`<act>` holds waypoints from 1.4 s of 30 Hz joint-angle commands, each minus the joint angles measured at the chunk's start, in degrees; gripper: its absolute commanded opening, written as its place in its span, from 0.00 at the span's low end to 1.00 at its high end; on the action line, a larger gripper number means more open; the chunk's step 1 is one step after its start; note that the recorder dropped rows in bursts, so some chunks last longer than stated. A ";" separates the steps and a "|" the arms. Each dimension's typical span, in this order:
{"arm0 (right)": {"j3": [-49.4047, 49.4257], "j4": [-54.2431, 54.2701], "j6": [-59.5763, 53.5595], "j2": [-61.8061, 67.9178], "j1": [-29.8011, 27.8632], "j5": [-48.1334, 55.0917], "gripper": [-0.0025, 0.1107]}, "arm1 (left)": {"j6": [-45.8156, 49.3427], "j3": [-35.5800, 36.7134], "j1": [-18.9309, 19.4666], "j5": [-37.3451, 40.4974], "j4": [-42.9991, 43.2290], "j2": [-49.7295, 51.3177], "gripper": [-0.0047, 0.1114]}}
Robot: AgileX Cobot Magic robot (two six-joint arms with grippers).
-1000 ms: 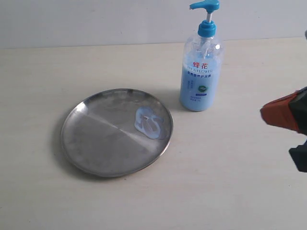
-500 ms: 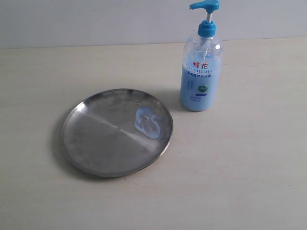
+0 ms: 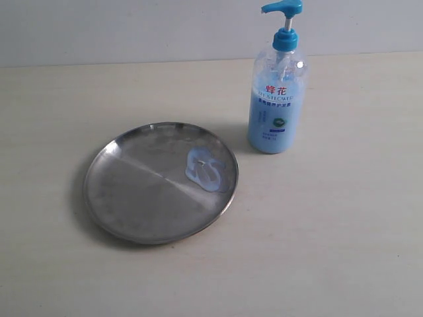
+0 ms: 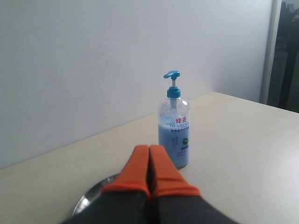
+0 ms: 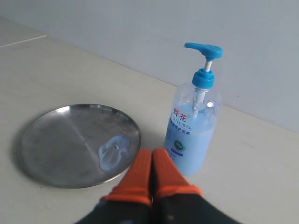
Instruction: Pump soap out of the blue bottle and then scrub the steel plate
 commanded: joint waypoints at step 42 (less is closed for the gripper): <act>0.28 -0.12 -0.33 -0.19 -0.02 -0.67 0.02 | -15.81 22.64 29.41 -10.12 10.17 -0.19 0.04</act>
